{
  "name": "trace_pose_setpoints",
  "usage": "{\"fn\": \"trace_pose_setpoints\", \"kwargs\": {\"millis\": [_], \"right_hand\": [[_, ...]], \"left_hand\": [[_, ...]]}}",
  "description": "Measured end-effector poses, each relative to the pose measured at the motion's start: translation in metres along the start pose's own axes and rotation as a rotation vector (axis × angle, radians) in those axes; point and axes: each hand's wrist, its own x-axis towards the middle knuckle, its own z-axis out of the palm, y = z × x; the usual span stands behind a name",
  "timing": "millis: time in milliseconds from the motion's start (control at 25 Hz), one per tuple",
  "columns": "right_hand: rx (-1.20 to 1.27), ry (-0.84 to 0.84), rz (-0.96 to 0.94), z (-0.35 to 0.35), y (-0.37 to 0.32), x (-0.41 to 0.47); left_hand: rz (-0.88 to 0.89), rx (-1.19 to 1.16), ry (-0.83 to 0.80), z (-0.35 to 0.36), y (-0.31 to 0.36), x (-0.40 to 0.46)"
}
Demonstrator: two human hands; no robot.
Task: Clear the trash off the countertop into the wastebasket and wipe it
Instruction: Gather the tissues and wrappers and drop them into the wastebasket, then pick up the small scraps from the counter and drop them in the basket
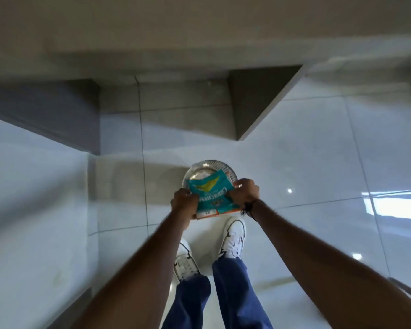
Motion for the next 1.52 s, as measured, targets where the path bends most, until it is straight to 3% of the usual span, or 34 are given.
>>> {"fn": "trace_pose_setpoints", "kwargs": {"millis": [120,200,400,680,960,1240,1520], "right_hand": [[0.058,0.001,0.069,0.007,0.006,0.018],[0.137,0.008,0.096,-0.004,0.008,0.000],[-0.068,0.047,-0.116,-0.085,-0.029,-0.119],[-0.291,0.195,-0.680,-0.217,-0.191,-0.260],[-0.256,0.268,-0.952,-0.240,-0.305,-0.272],[-0.444,0.239,-0.922,-0.228,-0.436,-0.205],[-0.861,0.184,-0.942,-0.199,-0.508,-0.142]], "left_hand": [[-0.108,-0.003,-0.085,0.004,-0.002,0.017],[-0.066,0.132,-0.078,-0.006,0.001,-0.003],[0.374,0.532,-0.029,-0.060,0.054,-0.136],[0.859,0.598,0.291,-0.149,0.208,-0.307],[0.952,0.561,0.452,-0.188,0.296,-0.298],[0.991,0.694,0.426,-0.219,0.394,-0.211],[1.066,0.797,0.287,-0.230,0.442,-0.151]]}}
